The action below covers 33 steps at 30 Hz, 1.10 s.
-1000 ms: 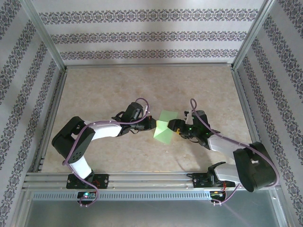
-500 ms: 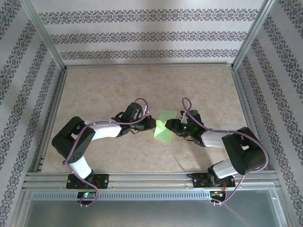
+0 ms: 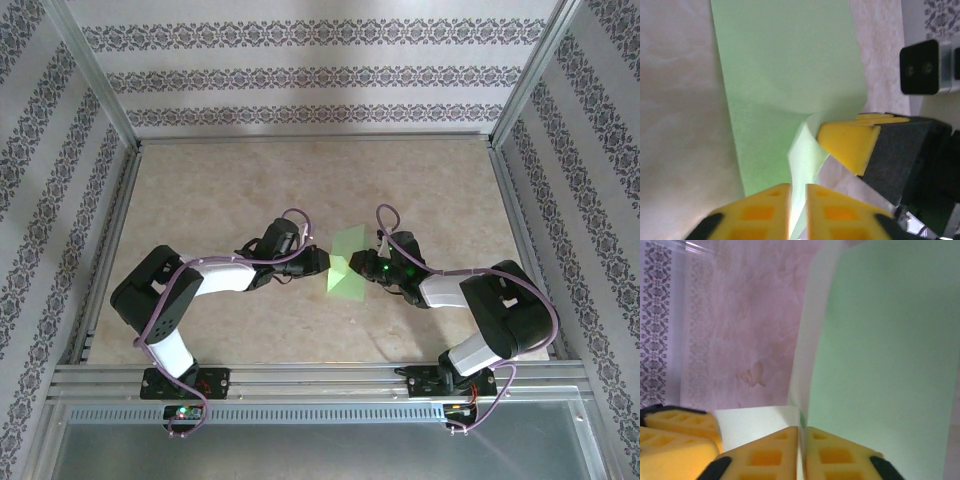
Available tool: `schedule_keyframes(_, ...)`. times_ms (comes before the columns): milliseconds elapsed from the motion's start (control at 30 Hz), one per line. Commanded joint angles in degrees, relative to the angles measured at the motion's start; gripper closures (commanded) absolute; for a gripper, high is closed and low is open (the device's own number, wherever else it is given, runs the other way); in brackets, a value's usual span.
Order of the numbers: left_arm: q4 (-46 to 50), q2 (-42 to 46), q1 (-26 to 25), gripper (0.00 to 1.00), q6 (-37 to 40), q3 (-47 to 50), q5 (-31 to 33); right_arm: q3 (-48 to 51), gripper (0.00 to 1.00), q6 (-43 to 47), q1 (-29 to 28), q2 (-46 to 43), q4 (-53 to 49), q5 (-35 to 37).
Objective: Fold a paper plane with a square sheet of paper (fold left side to right side)
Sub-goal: Turn over the paper at the center of the table.
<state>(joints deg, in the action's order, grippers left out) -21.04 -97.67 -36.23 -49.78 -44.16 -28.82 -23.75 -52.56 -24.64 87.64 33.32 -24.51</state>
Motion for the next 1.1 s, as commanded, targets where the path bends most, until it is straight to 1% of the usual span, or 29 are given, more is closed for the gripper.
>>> schedule_keyframes(0, -5.84, 1.61, 3.07, 0.69, -2.54, 2.93, -1.82, -0.60, 0.94, 1.12, -0.32, -2.37, 1.95, 1.83)
schedule_keyframes(100, -7.56, 5.74, 5.69, 0.56, -3.56, 5.54, -2.78, -0.43, 1.00, 2.06, 0.50, -5.83, 1.17, 1.71)
schedule_keyframes(267, -5.13, 15.84, 9.67, 0.31, -3.43, 7.81, -4.86, -2.07, 1.00, 3.16, 4.48, -13.82, 1.04, -1.43)
schedule_keyframes(333, -5.22, 20.48, 11.15, 0.21, -4.61, 8.53, -5.99, -3.60, 1.00, 2.89, 6.42, -17.60, 1.37, -3.35)
schedule_keyframes(433, -5.13, 26.28, 12.66, 0.10, -7.62, 7.93, -6.97, -5.85, 1.00, 0.72, 8.22, -22.49, 3.36, -3.88)
schedule_keyframes(500, -6.41, 28.66, 12.91, 0.05, -9.35, 6.63, -7.93, -7.48, 1.00, -0.69, 8.63, -24.64, 5.17, -4.08)
schedule_keyframes(600, -9.07, 29.59, 12.89, 0.04, -12.19, 3.67, -10.05, -10.76, 1.00, -2.51, 8.38, -25.89, 6.33, -5.40)
schedule_keyframes(667, -12.76, 28.83, 12.77, 0.04, -14.62, 2.17, -11.37, -12.11, 1.00, -4.33, 7.68, -25.55, 8.33, -5.41)
schedule_keyframes(800, -19.47, 25.87, 11.94, 0.05, -18.42, 0.16, -11.58, -14.14, 1.00, -6.60, 4.90, -23.89, 11.92, -4.46)
schedule_keyframes(933, -22.39, 23.04, 10.31, 0.07, -19.46, -1.72, -12.27, -15.77, 1.00, -7.28, 2.23, -21.95, 13.58, -3.44)
schedule_keyframes(1067, -23.25, 21.35, 9.20, 0.07, -19.50, -2.36, -12.33, -16.97, 1.00, -8.52, 0.63, -19.79, 15.53, -3.17)
